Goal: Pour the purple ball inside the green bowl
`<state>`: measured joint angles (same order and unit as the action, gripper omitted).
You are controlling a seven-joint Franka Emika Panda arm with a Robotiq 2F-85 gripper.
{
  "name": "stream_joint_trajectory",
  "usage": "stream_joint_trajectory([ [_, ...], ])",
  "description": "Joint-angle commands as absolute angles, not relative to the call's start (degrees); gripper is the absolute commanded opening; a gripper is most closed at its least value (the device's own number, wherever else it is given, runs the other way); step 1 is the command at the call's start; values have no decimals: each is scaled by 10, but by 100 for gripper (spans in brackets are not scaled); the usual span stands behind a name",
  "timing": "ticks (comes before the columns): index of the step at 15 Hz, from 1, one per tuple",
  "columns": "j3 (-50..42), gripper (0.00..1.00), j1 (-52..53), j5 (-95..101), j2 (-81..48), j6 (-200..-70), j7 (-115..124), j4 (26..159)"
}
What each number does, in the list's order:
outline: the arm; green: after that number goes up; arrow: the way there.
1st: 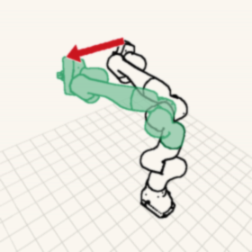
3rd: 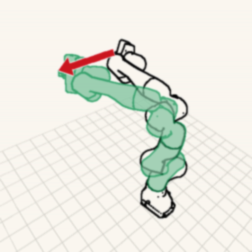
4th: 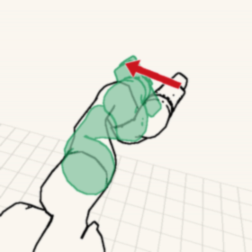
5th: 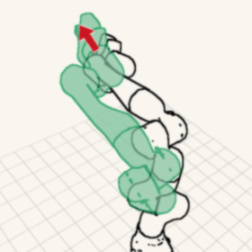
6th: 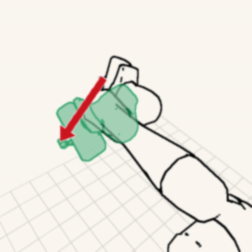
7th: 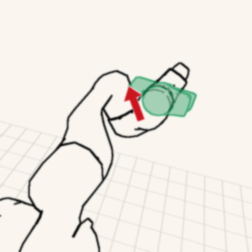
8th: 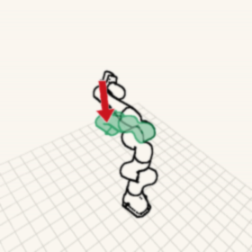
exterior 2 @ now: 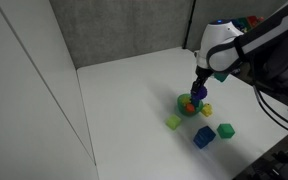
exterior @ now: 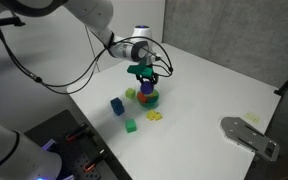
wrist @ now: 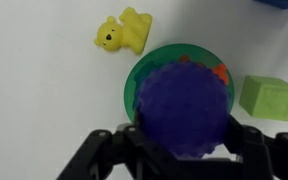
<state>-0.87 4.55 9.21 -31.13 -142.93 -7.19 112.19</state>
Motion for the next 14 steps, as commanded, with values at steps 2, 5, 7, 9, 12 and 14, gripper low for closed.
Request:
stream_joint_trajectory([
  [2, 19, 47, 21, 117, -325, -1353, -195, 1074],
  [5, 21, 47, 19, 152, -329, -1324, -260, 1060],
  [7, 27, 47, 13, 162, -332, -1320, -297, 1053],
  [9, 39, 47, 1, 158, -335, -1320, -341, 1049],
  [12, 52, 47, -11, 147, -350, -1312, -393, 1033],
  [14, 59, 47, -18, 141, -363, -1304, -423, 1022],
])
